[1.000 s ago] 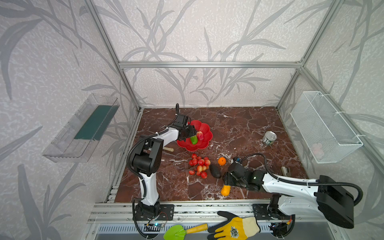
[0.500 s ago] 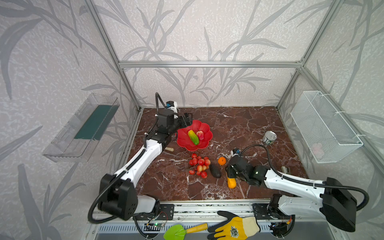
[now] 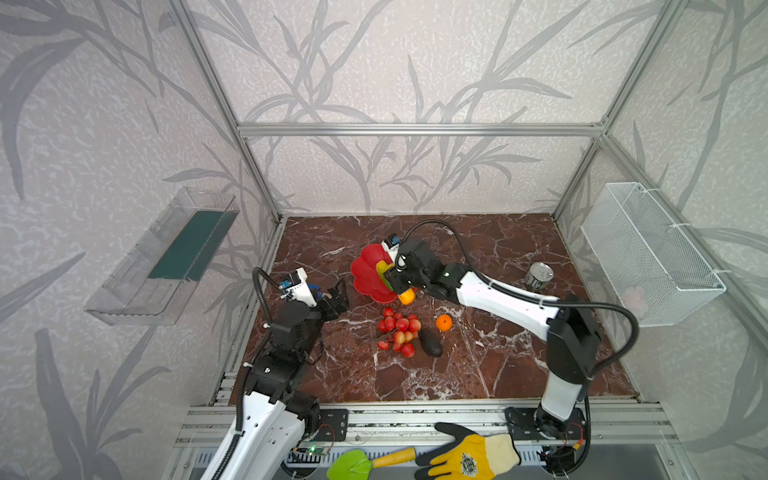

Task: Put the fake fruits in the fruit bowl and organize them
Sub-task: 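Carry the yellow squash with the right gripper into the bowl beside the melon, then grasp the orange with the left gripper and place it in the bowl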

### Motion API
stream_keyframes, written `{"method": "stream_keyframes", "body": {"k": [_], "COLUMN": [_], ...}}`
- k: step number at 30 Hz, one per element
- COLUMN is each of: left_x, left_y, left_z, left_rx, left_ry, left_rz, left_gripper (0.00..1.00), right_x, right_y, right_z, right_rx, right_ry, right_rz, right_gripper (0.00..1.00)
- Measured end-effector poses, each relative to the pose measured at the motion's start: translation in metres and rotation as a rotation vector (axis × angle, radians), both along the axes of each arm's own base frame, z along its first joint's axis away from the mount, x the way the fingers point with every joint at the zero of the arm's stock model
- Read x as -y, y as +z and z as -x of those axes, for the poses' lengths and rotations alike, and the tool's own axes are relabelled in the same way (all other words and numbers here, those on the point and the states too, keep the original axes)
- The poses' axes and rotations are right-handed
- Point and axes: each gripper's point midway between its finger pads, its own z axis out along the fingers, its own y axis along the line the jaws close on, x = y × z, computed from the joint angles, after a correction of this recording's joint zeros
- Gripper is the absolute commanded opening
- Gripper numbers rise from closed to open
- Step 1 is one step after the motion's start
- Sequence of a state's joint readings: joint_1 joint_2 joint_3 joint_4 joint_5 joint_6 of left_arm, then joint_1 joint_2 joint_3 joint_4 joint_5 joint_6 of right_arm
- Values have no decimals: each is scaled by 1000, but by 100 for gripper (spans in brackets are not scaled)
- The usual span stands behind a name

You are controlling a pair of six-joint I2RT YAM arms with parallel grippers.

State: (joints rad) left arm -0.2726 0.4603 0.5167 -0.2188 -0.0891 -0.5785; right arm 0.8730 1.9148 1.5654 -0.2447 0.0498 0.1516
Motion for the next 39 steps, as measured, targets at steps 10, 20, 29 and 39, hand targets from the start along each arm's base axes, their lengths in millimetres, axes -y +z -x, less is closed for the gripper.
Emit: {"method": "stream_keyframes", "body": {"k": [10, 20, 29, 39], "left_x": [-16, -10, 45, 195], "left_y": [-2, -14, -17, -42], "left_z": [40, 34, -15, -29], "left_rx": [19, -47, -212, -324], "left_ry": [42, 25, -189, -611], "left_rz": [69, 70, 41, -222], "left_gripper": [91, 89, 76, 77], "right_x": [-69, -61, 83, 228], "right_y": [-97, -84, 31, -22], "right_z": [-54, -73, -35, 39], "right_rx": [-74, -106, -24, -102], "right_ry": [114, 104, -105, -383], "right_rz": [119, 132, -102, -176], "right_gripper": [40, 81, 99, 99]}}
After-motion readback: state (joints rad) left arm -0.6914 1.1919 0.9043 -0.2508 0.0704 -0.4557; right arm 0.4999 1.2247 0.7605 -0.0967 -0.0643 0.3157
